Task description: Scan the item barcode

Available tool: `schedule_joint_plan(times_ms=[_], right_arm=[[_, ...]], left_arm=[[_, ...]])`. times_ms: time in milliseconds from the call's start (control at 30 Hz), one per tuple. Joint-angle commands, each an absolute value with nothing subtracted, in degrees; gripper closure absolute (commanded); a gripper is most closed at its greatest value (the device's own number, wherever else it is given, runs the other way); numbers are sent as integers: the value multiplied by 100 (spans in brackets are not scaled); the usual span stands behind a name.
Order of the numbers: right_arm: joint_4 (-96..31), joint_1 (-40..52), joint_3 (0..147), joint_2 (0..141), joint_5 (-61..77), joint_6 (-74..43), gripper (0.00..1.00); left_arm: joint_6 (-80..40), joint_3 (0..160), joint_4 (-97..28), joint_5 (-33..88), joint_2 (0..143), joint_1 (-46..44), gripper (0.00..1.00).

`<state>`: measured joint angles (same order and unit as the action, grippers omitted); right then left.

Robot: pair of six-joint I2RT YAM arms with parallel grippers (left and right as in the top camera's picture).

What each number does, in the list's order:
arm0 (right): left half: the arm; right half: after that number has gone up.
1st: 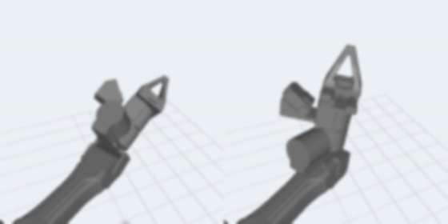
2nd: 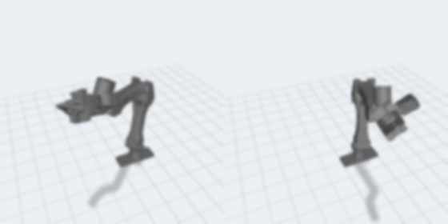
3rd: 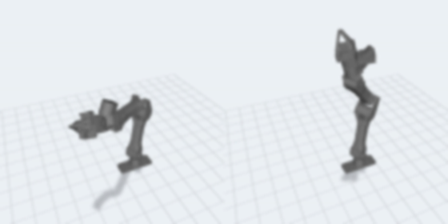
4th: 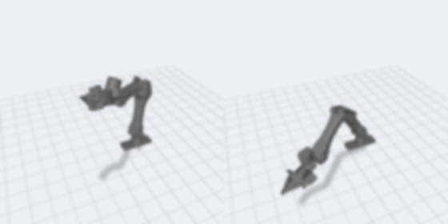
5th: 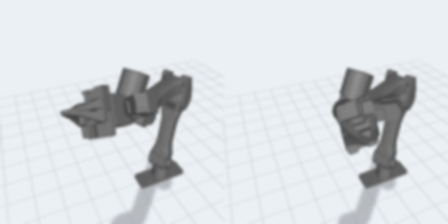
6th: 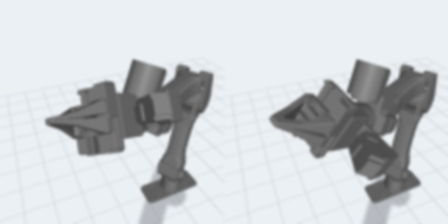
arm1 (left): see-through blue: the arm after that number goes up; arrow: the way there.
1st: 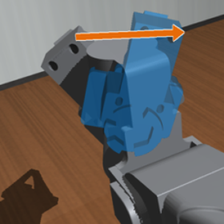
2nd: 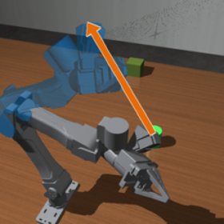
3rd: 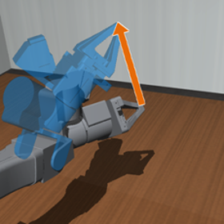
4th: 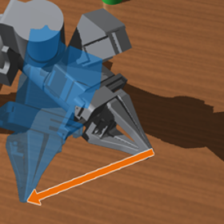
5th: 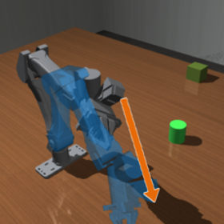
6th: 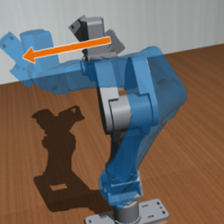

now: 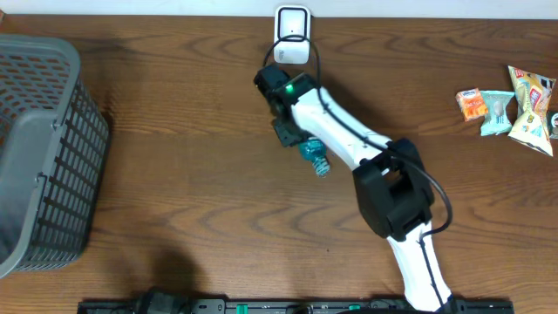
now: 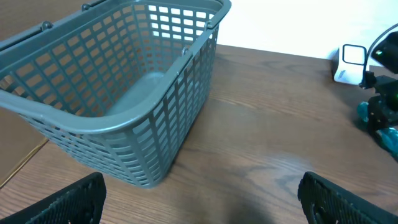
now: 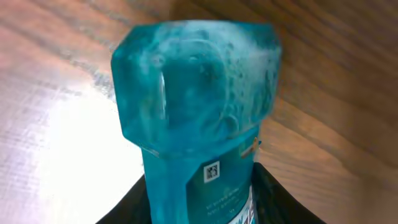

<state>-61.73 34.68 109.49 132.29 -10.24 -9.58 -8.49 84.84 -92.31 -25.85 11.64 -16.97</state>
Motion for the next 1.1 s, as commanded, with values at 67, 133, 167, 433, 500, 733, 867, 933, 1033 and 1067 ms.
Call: schedule_joint_plan(times_ms=[67, 133, 167, 433, 500, 733, 867, 933, 1033, 1067], right_arm=[[-6525, 2746, 10737, 13563, 659, -346, 72], [-6615, 2521, 10768, 13559, 659, -311, 71], [-6652, 2397, 10772, 13559, 659, -311, 70], [-6829, 2099, 10796, 13555, 659, -143, 70], [-6785, 2143, 10801, 13555, 633, -141, 69], [-6820, 2196, 10884, 13555, 440, -143, 47], [-6993, 2196, 11192, 13552, 440, -143, 46], [-7052, 2206, 11316, 13552, 443, -143, 46], [-7070, 2224, 11371, 13552, 443, -143, 44], [-7074, 2222, 11371, 13552, 443, -145, 44]], left_arm=[[-753, 8499, -9677, -2620, 1194, -1695, 2], [-753, 8499, -9677, -2620, 1194, -1695, 2], [-753, 8499, -9677, -2620, 1194, -1695, 2], [-753, 8499, -9677, -2620, 1194, -1695, 2], [-753, 8499, -9677, -2620, 1194, -1695, 2], [-753, 8499, -9677, -2620, 1194, -1695, 2], [-753, 8499, -9677, -2620, 1194, -1695, 2], [-753, 8499, -9677, -2620, 1194, -1695, 3], [-753, 8499, -9677, -2620, 1194, -1695, 2], [-753, 8499, -9677, -2620, 1194, -1695, 2]])
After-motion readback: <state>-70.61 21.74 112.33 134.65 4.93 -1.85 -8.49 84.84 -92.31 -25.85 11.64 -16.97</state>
